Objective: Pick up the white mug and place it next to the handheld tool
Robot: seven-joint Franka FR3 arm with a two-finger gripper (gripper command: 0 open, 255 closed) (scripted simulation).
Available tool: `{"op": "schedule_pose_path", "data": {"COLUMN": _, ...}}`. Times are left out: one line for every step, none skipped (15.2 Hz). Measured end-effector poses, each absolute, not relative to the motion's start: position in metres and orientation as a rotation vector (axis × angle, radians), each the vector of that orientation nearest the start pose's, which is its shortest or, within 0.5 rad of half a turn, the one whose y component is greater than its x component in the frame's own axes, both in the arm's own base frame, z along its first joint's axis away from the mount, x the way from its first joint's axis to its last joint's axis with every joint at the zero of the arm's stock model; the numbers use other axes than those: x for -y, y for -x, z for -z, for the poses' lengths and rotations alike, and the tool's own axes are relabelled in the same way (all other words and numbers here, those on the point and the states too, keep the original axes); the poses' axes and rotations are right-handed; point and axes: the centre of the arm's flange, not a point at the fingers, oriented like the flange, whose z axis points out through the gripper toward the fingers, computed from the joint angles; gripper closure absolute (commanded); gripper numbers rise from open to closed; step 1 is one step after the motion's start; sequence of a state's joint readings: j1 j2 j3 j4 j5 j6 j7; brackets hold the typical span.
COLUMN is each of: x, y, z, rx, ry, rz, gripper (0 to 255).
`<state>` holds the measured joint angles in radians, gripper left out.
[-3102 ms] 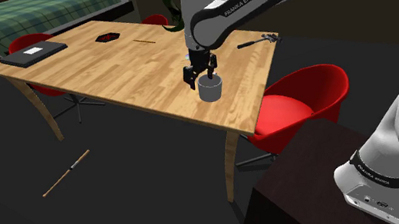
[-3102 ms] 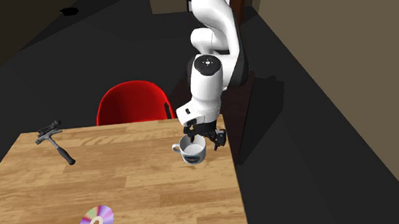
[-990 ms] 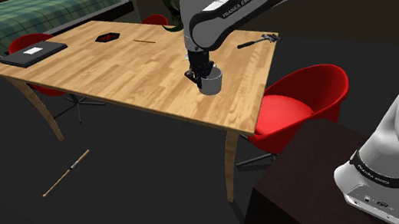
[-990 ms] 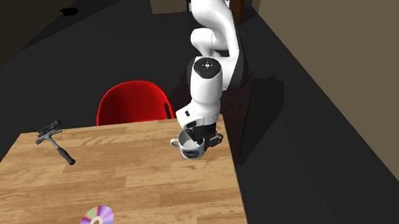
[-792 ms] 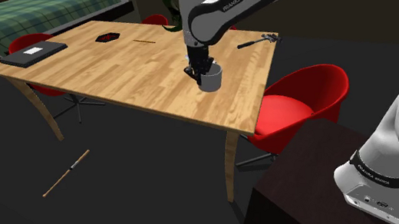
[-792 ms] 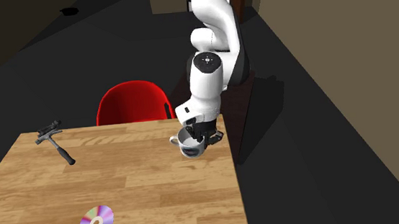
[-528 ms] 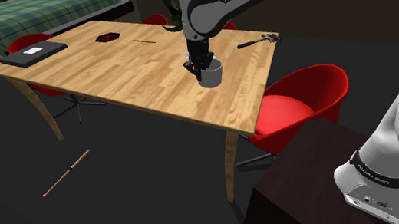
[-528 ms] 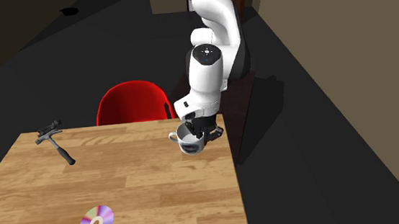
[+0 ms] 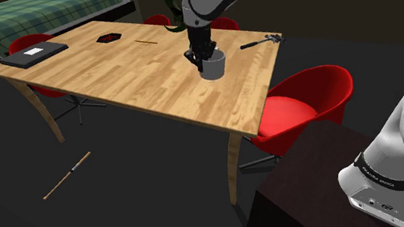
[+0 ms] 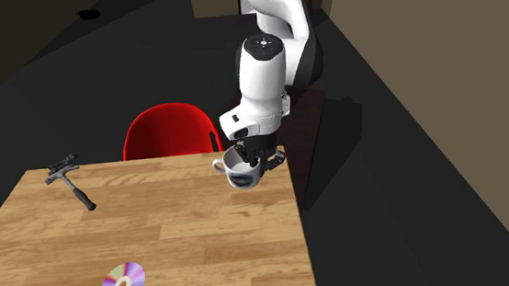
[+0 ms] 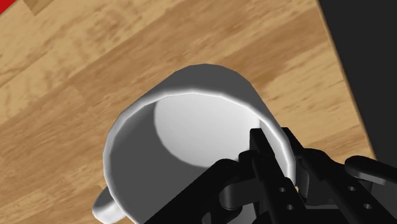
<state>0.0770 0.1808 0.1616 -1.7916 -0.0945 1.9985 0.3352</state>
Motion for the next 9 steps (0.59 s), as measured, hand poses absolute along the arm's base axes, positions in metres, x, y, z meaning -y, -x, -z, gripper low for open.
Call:
{"op": "schedule_pose_path", "data": {"x": -0.135, "y": -0.601, "z": -0.456, "rx": -0.098, "ry": 3.186, "rz": 0.071, "gripper": 255}}
{"op": "schedule_pose_path", "data": {"x": -0.135, "y": -0.601, "z": -0.462, "rx": -0.098, "ry": 3.186, "rz": 0.070, "gripper": 255}}
{"op": "schedule_pose_path", "data": {"x": -0.135, "y": -0.599, "z": -0.467, "rx": -0.098, "ry": 3.186, "rz": 0.070, "gripper": 255}}
{"op": "schedule_pose_path", "data": {"x": -0.136, "y": -0.600, "z": -0.472, "rx": -0.098, "ry": 3.186, "rz": 0.071, "gripper": 255}}
{"op": "schedule_pose_path", "data": {"x": -0.136, "y": -0.600, "z": -0.476, "rx": -0.098, "ry": 3.187, "rz": 0.070, "gripper": 255}}
{"op": "schedule_pose_path", "data": {"x": -0.135, "y": -0.600, "z": -0.481, "rx": -0.098, "ry": 3.187, "rz": 0.070, "gripper": 255}}
{"op": "schedule_pose_path", "data": {"x": -0.129, "y": -0.599, "z": -0.484, "rx": -0.098, "ry": 3.187, "rz": 0.070, "gripper": 255}}
{"op": "schedule_pose_path", "data": {"x": -0.119, "y": -0.600, "z": -0.485, "rx": -0.098, "ry": 3.186, "rz": 0.070, "gripper": 255}}
{"op": "schedule_pose_path", "data": {"x": -0.108, "y": -0.600, "z": -0.488, "rx": -0.099, "ry": 3.186, "rz": 0.070, "gripper": 255}}
